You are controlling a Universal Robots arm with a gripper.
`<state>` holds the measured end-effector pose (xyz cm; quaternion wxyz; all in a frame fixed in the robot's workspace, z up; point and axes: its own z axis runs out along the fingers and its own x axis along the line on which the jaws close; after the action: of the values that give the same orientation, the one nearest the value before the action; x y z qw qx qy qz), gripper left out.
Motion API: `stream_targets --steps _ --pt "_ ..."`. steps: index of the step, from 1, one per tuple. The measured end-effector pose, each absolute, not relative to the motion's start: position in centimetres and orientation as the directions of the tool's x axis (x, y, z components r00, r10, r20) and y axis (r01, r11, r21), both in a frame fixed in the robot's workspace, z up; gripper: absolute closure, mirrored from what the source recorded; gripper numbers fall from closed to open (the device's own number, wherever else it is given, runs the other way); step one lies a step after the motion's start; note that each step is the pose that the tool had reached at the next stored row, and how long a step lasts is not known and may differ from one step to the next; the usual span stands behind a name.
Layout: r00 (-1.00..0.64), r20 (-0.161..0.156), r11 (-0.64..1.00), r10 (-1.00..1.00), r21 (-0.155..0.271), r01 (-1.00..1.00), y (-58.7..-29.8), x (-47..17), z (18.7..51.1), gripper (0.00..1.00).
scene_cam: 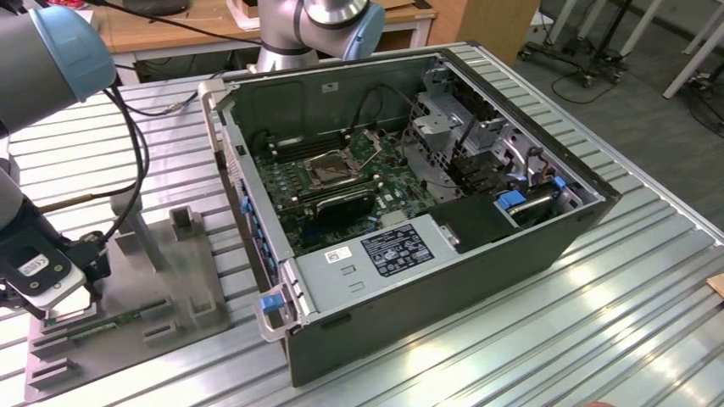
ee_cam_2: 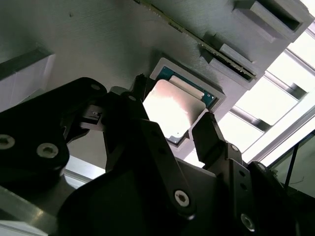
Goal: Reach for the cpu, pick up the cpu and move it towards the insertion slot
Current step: 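Pick up the cpu and move it towards the insertion slot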
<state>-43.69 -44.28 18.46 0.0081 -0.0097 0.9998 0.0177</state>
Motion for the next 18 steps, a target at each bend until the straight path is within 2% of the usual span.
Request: stream_targets --steps 18 --pt "-1.000 -0.017 0.999 -0.019 0.035 -0.020 -44.00 -43.87 18.14 0.35"
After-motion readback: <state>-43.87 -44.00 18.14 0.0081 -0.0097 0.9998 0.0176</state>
